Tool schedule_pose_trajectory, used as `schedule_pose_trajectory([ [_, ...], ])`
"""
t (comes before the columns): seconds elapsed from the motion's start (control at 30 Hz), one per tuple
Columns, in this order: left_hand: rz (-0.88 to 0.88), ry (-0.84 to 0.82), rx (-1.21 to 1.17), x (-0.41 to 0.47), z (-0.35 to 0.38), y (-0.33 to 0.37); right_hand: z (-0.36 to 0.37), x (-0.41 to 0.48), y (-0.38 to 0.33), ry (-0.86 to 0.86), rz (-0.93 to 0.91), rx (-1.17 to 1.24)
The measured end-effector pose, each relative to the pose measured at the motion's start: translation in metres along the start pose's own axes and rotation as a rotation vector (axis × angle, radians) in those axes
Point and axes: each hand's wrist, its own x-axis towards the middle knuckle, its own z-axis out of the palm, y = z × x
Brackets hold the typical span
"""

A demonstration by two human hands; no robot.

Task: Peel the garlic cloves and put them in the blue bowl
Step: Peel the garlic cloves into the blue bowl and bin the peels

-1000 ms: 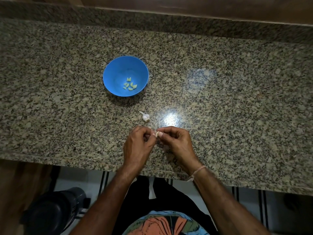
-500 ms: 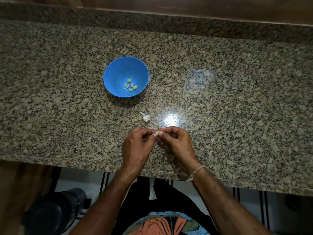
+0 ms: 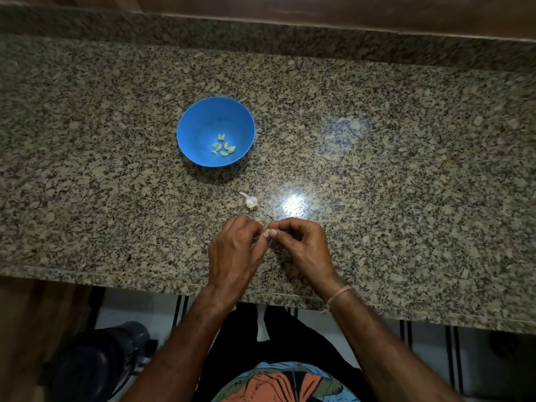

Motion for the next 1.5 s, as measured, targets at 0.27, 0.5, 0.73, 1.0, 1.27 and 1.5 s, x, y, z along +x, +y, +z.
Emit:
schedule_pose_trajectory([
  [0.27,-0.399,-0.139,-0.463,0.005,0.004,-0.001,0.001,0.001,-0.005,-0.060,0.118,0.169],
  [0.5,-0.428,-0.115,-0.362,0.006,0.000,0.010,0.004,0.001,-0.002,-0.073,0.313,0.463],
  [0.73,-0.341,-0.033,-0.229,0.006,0.001,0.013,0.005,0.006,0.000,-0.013,0.375,0.566],
  [1.0,-0.357,-0.083,-0.300,0.007,0.006,0.014,0.008,0.003,0.002,-0.084,0.344,0.549],
  [1.27,-0.459,-0.043,-0.257,0.010,0.011,0.000,-0.002,0.005,0.009,0.108,0.245,0.242],
  [1.5,-0.367,-0.012,-0.217,0.011,0.013,-0.003,-0.009,0.002,0.003,0.083,0.205,0.236],
])
